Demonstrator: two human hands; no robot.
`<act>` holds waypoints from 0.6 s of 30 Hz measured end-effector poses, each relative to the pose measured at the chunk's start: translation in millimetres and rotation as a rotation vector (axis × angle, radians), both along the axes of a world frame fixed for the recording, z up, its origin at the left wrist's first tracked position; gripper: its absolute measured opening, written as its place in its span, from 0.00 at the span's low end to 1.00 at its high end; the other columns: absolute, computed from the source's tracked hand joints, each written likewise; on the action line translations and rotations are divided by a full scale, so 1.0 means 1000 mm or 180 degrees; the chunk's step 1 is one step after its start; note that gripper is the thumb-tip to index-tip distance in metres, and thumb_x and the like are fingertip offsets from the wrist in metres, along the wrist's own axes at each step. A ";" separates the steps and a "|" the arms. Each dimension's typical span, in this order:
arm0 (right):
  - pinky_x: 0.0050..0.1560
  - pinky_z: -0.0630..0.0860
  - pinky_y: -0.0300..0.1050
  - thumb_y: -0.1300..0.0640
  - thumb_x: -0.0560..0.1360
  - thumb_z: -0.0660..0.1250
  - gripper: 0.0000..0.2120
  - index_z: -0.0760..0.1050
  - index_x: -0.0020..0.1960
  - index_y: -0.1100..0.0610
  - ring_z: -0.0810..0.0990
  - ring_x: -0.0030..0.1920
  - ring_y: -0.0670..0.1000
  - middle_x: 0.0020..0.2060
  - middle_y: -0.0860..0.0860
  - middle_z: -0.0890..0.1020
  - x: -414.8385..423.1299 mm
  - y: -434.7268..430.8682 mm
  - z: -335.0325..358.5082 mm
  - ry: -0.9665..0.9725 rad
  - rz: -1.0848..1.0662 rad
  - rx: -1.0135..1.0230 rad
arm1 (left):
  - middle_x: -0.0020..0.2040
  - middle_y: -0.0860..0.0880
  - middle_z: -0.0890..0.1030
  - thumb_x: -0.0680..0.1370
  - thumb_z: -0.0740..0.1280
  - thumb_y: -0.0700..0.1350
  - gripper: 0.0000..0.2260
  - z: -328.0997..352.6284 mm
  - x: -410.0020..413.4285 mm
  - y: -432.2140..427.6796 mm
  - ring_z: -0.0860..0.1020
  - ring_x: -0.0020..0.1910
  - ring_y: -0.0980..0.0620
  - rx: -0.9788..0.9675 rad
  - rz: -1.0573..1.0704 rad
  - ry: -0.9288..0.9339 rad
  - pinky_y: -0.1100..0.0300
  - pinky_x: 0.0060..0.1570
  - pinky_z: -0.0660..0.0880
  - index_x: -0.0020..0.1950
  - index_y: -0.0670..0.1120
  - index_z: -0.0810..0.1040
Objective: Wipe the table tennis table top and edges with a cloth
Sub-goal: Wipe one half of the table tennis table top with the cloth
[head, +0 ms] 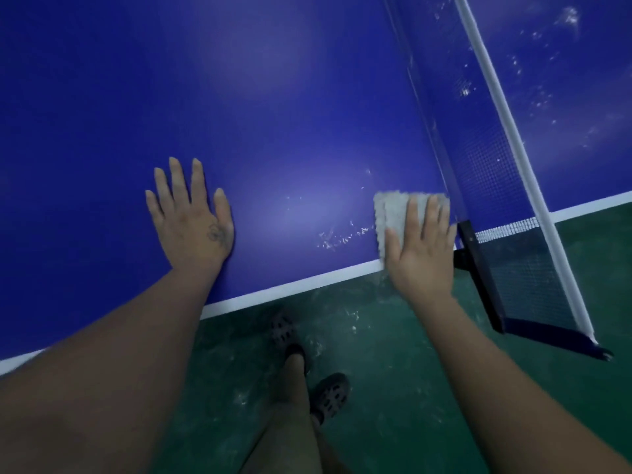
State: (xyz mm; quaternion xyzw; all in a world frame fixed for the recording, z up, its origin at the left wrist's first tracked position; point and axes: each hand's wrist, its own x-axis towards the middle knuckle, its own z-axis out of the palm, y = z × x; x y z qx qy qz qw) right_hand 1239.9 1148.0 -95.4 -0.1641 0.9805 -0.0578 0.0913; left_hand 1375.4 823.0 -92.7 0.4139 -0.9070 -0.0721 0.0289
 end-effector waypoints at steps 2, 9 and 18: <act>0.85 0.43 0.66 0.40 0.86 0.45 0.35 0.46 0.88 0.55 0.43 0.86 0.63 0.86 0.61 0.47 -0.033 -0.013 -0.001 -0.0049 -0.0156 -0.0087 | 0.89 0.45 0.50 0.89 0.46 0.62 0.31 0.000 0.019 0.022 0.48 0.88 0.42 -0.0029 -0.0015 -0.0045 0.40 0.86 0.46 0.89 0.51 0.51; 0.85 0.45 0.63 0.44 0.88 0.48 0.32 0.46 0.88 0.54 0.42 0.86 0.61 0.87 0.58 0.45 0.032 -0.011 0.000 0.0095 0.0139 -0.0166 | 0.89 0.47 0.50 0.87 0.49 0.63 0.31 0.000 0.028 0.035 0.47 0.88 0.43 -0.0010 0.0091 -0.0147 0.40 0.86 0.46 0.89 0.53 0.52; 0.85 0.44 0.66 0.42 0.88 0.44 0.32 0.46 0.88 0.55 0.43 0.86 0.62 0.87 0.60 0.46 -0.003 0.002 -0.001 0.0088 0.0090 -0.0112 | 0.89 0.48 0.50 0.88 0.51 0.62 0.31 -0.006 0.026 0.035 0.48 0.88 0.43 -0.0076 0.0126 -0.0154 0.39 0.86 0.47 0.89 0.54 0.52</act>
